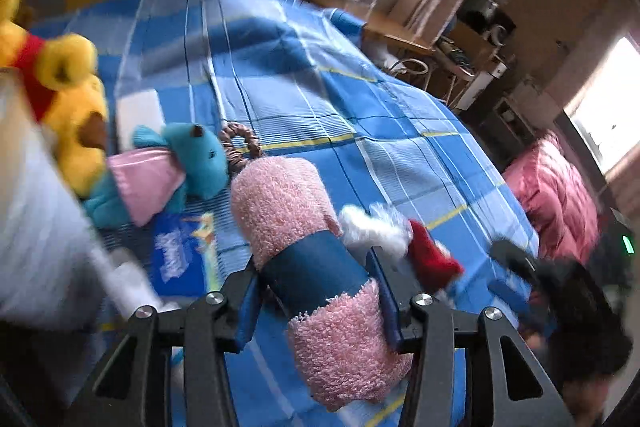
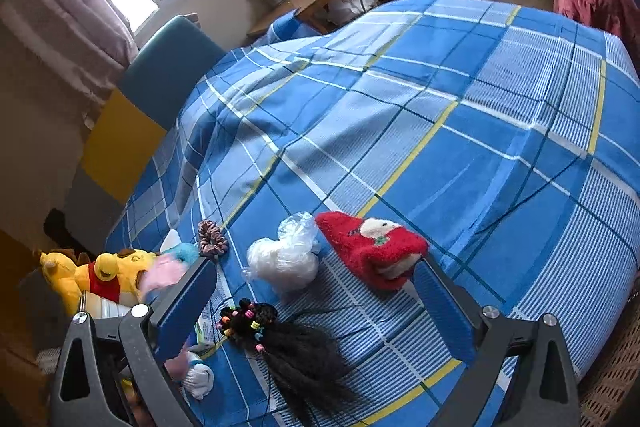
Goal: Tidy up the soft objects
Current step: 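Grasp the black beaded hair wig with the right gripper while the left holds the towel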
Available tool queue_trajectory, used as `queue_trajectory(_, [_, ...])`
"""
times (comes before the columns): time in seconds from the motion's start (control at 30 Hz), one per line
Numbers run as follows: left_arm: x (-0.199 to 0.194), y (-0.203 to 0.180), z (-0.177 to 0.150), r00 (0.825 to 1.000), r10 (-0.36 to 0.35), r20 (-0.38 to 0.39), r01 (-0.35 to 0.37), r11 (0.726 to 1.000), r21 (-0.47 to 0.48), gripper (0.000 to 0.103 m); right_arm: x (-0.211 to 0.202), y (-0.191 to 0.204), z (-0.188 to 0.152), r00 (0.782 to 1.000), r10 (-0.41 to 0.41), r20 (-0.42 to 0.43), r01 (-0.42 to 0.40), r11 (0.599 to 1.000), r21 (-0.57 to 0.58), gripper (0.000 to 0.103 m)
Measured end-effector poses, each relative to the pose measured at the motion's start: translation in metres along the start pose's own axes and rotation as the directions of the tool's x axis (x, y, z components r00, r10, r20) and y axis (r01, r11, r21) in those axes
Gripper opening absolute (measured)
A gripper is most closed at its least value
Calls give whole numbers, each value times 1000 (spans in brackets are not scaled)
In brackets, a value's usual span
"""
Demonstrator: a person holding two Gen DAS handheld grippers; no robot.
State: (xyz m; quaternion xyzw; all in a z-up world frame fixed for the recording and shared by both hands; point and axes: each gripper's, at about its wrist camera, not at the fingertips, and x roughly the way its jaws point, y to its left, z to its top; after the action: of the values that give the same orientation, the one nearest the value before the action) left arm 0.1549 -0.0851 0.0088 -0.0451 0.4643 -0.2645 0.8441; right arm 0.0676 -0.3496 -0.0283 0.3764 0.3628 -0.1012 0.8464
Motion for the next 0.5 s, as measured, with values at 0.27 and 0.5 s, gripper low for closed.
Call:
queue_trajectory(0.27, [-43,13,-95,998,44,-42,-42,997,57,50,26,36,-23,989,-1,-150,-28,981,-192,86])
queue_trajectory(0.5, [-43,15,-165,991,92,-101,-81,991,109,50,45,91,-62,971,-84,-223,-41,863,-504,82])
